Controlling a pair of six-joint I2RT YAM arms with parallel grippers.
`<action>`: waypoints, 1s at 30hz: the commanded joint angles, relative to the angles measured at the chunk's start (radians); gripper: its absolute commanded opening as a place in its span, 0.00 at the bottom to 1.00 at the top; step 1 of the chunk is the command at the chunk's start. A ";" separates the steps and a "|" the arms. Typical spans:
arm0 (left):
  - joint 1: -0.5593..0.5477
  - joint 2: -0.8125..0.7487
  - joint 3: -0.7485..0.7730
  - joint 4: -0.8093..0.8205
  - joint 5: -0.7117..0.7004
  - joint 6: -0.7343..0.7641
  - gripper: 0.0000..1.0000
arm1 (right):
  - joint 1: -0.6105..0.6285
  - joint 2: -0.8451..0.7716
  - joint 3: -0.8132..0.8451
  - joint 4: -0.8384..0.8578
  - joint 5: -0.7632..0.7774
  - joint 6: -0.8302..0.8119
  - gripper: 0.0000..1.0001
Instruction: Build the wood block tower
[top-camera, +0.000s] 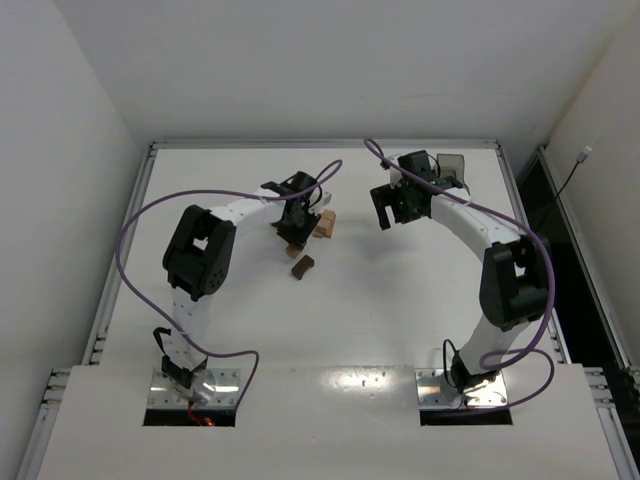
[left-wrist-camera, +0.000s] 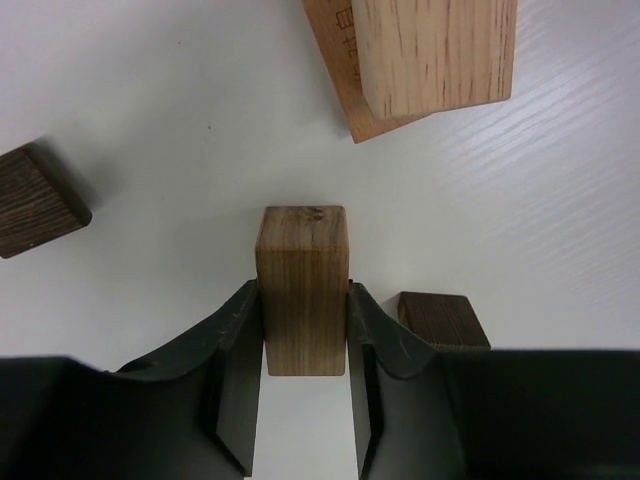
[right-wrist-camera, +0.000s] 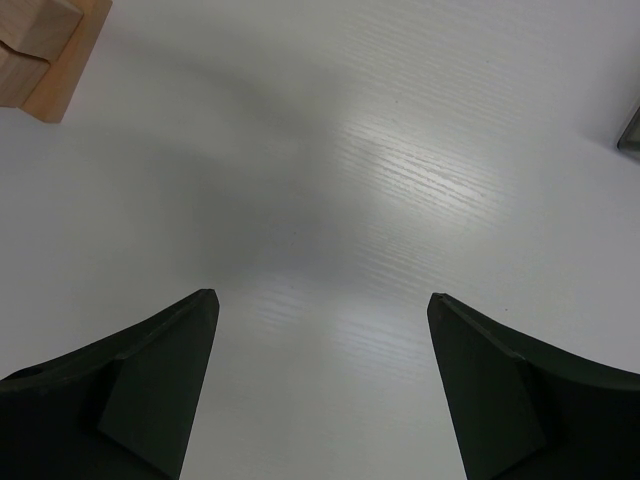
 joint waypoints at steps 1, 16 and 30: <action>0.012 -0.046 0.040 -0.006 0.000 -0.002 0.23 | 0.006 -0.002 0.027 0.011 -0.013 -0.005 0.83; -0.012 -0.103 0.206 -0.086 -0.221 -0.294 0.00 | 0.006 -0.002 0.027 0.011 -0.013 -0.005 0.83; -0.054 0.029 0.454 -0.129 -0.146 -0.301 0.00 | 0.006 -0.002 0.027 0.011 -0.003 -0.005 0.83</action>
